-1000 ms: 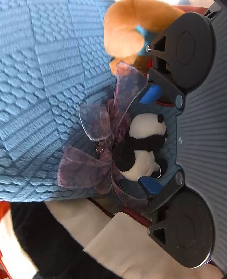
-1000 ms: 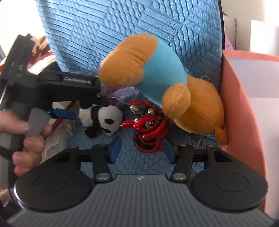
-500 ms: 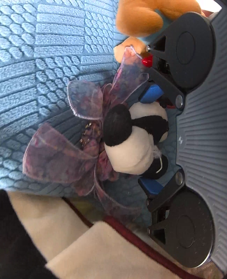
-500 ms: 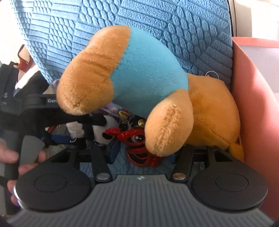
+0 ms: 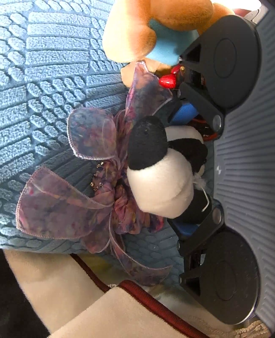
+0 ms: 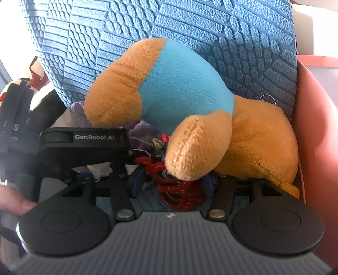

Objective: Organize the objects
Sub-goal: 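Reach the left tool to the panda while the right tool reaches the red toy, then grasp the panda with the left tool while the right tool grasps the red toy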

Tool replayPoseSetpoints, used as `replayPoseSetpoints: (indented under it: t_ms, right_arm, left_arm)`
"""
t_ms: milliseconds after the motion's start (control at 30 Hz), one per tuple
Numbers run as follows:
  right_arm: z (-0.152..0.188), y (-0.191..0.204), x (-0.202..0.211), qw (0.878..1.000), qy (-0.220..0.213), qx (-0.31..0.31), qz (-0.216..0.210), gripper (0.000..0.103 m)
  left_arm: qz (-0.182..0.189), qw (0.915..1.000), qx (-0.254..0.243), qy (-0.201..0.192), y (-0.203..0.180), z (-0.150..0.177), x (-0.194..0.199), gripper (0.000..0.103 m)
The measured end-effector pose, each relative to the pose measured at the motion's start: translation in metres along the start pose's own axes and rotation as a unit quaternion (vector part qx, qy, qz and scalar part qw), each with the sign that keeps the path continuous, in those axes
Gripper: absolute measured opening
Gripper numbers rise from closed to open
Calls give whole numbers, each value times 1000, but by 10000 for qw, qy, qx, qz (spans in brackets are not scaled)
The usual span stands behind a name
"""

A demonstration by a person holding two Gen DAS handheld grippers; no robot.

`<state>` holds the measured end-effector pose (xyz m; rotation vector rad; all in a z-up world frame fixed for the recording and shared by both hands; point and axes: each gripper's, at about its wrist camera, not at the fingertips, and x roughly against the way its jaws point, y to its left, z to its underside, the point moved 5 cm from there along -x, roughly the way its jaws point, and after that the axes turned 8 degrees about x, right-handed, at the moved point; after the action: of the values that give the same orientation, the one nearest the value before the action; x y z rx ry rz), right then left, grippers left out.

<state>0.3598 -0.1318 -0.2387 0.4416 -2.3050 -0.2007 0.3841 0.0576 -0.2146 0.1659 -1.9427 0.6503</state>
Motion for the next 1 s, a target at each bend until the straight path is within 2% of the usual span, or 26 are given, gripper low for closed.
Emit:
replayPoseSetpoints:
  t_ms: [267,433,600,767,833,867,1000]
  right_arm:
    - [9,-13,17,10000,64,-7,-41,54]
    - [17,-14,31,9999,137,91,-54,54]
    - [22,-9,43,9996,209,189,-77,53]
    - [28,-3,57,9989,298,345,69,53]
    - [33,-2,65,9988,335,322,119,53]
    - [36,-1,71,9988,326,323,151,53]
    - [43,7,83,9969,291,635,370,52]
  left_arm:
    - [102,9997,106,-177,9,1,11,85]
    - [104,9996,242,-115,13,7,15,84]
    - [140,9998,169,-39,11,21,23,84]
    - [74,10000,1,1,12,52,38,84]
    - [-9,9999,-133,-16,1,70,41,84]
    - [-28,9999,-158,-19,-11,90,42,84]
    - [83,9997,-227,48,-20,104,48,84]
